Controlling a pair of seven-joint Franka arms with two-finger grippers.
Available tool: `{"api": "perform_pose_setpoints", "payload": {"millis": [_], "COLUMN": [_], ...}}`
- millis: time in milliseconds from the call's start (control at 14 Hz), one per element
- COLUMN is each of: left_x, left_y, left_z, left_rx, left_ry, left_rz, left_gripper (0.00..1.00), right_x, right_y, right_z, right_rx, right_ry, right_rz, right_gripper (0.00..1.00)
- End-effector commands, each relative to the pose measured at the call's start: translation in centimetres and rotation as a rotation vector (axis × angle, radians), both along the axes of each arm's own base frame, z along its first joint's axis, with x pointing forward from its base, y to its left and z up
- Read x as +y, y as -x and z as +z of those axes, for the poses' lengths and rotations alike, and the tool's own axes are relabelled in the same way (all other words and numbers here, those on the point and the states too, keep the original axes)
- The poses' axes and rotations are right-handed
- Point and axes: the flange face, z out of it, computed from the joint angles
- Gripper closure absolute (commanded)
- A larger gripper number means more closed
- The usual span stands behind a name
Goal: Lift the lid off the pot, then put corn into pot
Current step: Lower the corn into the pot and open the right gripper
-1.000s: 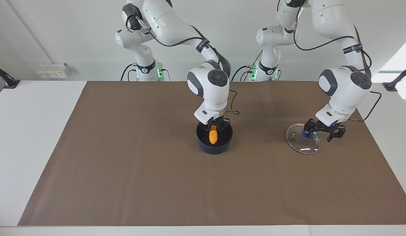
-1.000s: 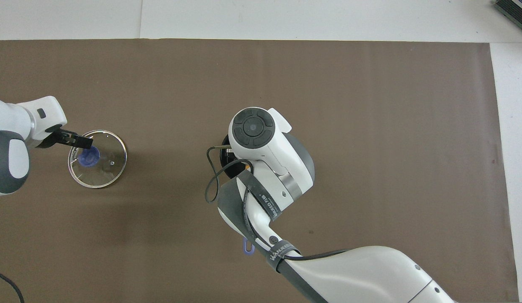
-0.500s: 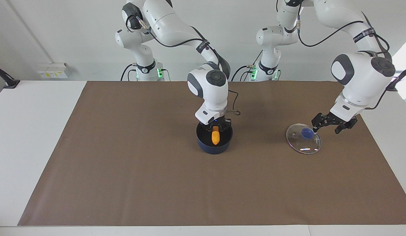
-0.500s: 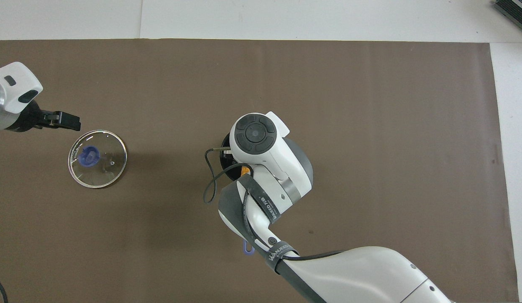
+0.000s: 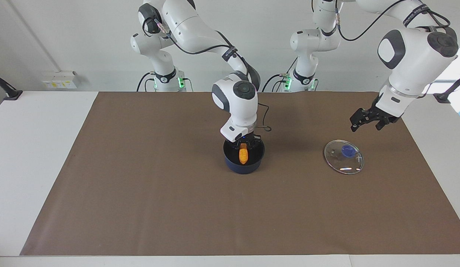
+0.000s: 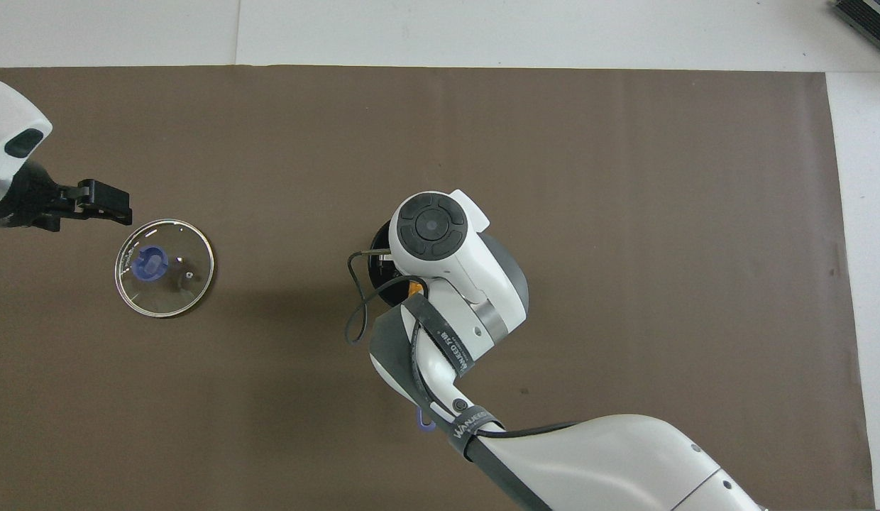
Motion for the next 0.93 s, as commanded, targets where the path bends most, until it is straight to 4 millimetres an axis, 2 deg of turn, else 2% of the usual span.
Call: {"api": "perform_pose_setpoints", "payload": {"millis": [0, 143, 214, 429, 500, 571, 714, 857], "left_x": [-1.8, -1.3, -0.6, 1.1, 1.1, 1.2, 1.1, 1.0], "left_y": [1.6, 1.8, 1.8, 1.8, 1.9, 2.0, 2.5, 3.0], "left_z": [2.2, 3.1, 3.4, 4.1, 4.9, 5.5, 7.2, 7.5], "left_rx": [-0.001, -0.02, -0.029, -0.041, -0.05, -0.043, -0.024, 0.017], "left_ry": [-0.014, -0.012, -0.008, -0.005, -0.004, -0.009, -0.006, -0.001], "left_rz": [0.007, -0.014, -0.049, -0.09, -0.094, -0.096, -0.101, -0.101], "left_gripper": [0.0, 0.0, 0.0, 0.0, 0.0, 0.0, 0.0, 0.0], "right_x": [-0.1, -0.3, -0.1, -0.2, -0.6, -1.2, -4.8, -8.0], "right_y": [-0.1, -0.7, -1.1, -1.9, -1.9, -1.9, -2.8, -3.2], "right_z": [0.2, 0.9, 1.3, 3.9, 5.1, 7.3, 11.3, 14.6], "right_rx": [-0.011, -0.028, -0.036, -0.077, -0.087, -0.104, -0.122, -0.135], "right_ry": [-0.042, -0.055, -0.059, -0.068, -0.069, -0.075, -0.07, -0.064], "right_rz": [-0.015, -0.024, -0.025, -0.027, -0.031, -0.039, -0.076, -0.09], "right_gripper": [0.3, 0.13, 0.01, 0.0, 0.0, 0.0, 0.0, 0.0]}}
